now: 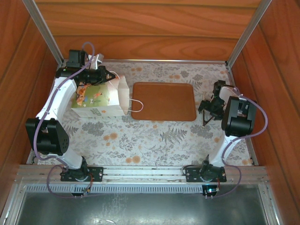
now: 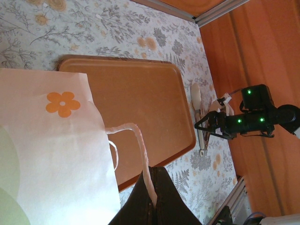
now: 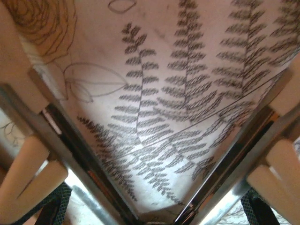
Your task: Take the fake bread out of the paper bag
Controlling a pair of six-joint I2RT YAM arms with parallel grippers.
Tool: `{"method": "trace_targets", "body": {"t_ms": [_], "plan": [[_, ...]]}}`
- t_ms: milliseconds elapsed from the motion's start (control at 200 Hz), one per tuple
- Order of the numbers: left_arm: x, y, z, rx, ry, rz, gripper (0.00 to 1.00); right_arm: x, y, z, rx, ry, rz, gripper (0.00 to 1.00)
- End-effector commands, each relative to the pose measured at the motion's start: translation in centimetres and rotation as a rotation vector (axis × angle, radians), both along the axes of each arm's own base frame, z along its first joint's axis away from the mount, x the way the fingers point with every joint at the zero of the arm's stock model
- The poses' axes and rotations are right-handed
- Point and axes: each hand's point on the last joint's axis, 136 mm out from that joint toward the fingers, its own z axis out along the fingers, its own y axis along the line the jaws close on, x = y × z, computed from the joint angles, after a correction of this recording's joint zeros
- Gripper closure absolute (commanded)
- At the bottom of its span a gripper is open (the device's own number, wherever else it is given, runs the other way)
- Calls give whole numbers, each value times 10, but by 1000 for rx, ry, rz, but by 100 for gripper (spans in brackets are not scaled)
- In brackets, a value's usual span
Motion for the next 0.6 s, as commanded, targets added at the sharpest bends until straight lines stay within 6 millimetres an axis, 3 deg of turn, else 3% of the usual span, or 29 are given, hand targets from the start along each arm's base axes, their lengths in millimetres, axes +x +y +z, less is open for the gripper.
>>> {"method": "trace_targets", "body": {"t_ms": [0,240,595], "plan": [[-2,-6,11,-15,-33,-20,100,3,-8,-10,-31,22,42,5],[-3,-5,10,-12,-33,-17,100,9,-4,-17,12,31,38,2],[-5,-5,11,-11,-37,-20,100,4,-5,-25,11,85,24,7]]}}
